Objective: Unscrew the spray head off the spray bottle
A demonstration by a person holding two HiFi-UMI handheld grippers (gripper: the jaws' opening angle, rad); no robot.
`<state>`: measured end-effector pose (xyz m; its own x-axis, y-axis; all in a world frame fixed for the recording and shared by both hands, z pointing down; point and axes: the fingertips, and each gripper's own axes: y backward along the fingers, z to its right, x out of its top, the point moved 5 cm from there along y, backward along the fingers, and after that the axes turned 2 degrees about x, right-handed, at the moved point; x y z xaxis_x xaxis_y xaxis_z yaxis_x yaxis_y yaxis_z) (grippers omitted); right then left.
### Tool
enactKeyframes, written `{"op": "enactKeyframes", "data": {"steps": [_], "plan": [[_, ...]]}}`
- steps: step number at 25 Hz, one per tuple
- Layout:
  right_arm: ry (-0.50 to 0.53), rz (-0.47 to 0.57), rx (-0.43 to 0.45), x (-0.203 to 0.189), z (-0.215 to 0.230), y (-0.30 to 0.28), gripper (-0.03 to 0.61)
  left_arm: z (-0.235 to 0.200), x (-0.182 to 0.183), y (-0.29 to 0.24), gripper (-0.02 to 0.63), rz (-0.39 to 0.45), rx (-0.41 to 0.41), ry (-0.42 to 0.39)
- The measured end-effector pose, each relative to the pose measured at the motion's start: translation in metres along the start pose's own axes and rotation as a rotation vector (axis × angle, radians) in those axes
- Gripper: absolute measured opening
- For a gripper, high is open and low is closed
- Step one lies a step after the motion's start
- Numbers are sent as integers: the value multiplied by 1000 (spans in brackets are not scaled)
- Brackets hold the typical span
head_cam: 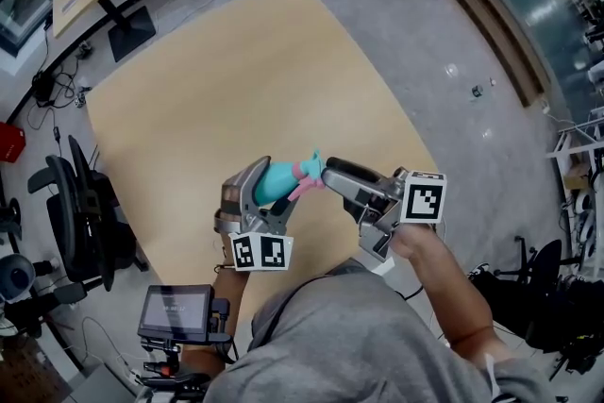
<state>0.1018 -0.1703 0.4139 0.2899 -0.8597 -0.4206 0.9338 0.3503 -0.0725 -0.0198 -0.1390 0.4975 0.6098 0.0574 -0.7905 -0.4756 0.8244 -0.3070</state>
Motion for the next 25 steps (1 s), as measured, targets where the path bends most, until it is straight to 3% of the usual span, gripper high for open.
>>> {"op": "enactKeyframes", "data": {"steps": [6,8,10,11,13,15,19,21,25], "plan": [[-196,67,103,5,4,1,281,6,6,1,387,29,40,-157],[-180,31,98,2,4,1,268,7,5,1,387,35,27,-131],[-126,-32,84,-3,3,1,204,7,3,1,387,52,-2,-73],[-111,-57,86,-6,3,0,124,7,3,2,387,64,-22,-46],[-79,-91,87,-8,2,0,89,9,2,2,387,82,-71,9],[-1,-131,57,-11,4,1,86,13,-1,2,385,108,-150,118],[225,-249,56,-11,-7,0,77,20,3,6,385,244,-400,422],[361,-335,63,-10,-15,0,74,22,9,9,385,290,-472,462],[526,-484,45,-7,-23,3,68,30,14,10,383,314,-543,414]]}}
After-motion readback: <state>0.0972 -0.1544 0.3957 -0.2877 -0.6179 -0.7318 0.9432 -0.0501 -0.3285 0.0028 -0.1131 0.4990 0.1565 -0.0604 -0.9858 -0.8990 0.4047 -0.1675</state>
